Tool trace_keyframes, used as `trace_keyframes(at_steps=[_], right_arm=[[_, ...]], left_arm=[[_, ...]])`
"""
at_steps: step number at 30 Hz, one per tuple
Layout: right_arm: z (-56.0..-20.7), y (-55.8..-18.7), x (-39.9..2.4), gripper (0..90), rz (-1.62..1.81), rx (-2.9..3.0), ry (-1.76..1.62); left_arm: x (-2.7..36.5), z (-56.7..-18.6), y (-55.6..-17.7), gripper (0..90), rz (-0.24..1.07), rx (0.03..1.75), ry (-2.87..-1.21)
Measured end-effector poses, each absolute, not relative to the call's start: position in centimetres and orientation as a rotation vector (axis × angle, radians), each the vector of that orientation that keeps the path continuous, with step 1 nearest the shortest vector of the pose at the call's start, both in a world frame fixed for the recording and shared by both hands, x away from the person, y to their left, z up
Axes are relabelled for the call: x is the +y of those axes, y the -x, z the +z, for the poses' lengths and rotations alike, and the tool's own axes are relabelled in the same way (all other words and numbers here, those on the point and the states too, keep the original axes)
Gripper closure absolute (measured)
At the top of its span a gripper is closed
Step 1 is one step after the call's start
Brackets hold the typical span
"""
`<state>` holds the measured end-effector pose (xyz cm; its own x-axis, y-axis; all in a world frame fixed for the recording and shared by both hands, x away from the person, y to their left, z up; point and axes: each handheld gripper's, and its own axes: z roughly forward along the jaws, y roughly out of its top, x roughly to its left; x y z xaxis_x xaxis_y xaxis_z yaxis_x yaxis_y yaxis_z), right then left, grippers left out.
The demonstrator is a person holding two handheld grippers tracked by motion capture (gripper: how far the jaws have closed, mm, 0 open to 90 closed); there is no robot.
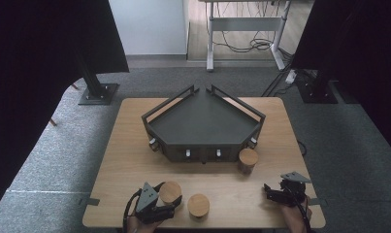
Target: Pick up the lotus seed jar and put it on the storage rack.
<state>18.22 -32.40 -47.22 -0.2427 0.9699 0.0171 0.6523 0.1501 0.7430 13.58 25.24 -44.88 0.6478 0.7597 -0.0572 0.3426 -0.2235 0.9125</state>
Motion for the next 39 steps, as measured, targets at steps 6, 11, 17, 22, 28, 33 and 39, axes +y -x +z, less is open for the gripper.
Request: trace_keyframes(at_steps=[6,11,17,22,28,33,39], right_arm=[[-47.2,-18.2,-32.4,6.4,0.889,1.961,-1.542],[-47.2,-18.2,-32.4,6.4,0.888,1.959,-1.544],[-47.2,-18.2,-32.4,6.4,0.888,1.959,-1.545],[-47.2,-18.2,-32.4,6.4,0.887,1.959,-1.545],[-47.2,-18.2,-32.3,6.3,0.887,1.959,-1.545],[-47.2,-18.2,-32.3,6.2,0.886,1.958,-1.546],[-47.2,-18.2,-32.3,6.2,0.886,1.957,-1.546]], left_arm=[[25.4,-44.6,-13.5,23.8,0.512,0.888,-1.808],[25.7,-44.3,-13.4,23.7,0.52,0.895,-1.789],[25.8,-44.0,-13.4,23.7,0.534,0.902,-1.774],[25.8,-43.8,-13.4,23.8,0.543,0.902,-1.767],[25.6,-43.5,-13.5,23.8,0.557,0.902,-1.764],[25.6,-43.2,-13.6,23.8,0.565,0.903,-1.759],[25.4,-42.6,-13.7,23.8,0.579,0.901,-1.756]])
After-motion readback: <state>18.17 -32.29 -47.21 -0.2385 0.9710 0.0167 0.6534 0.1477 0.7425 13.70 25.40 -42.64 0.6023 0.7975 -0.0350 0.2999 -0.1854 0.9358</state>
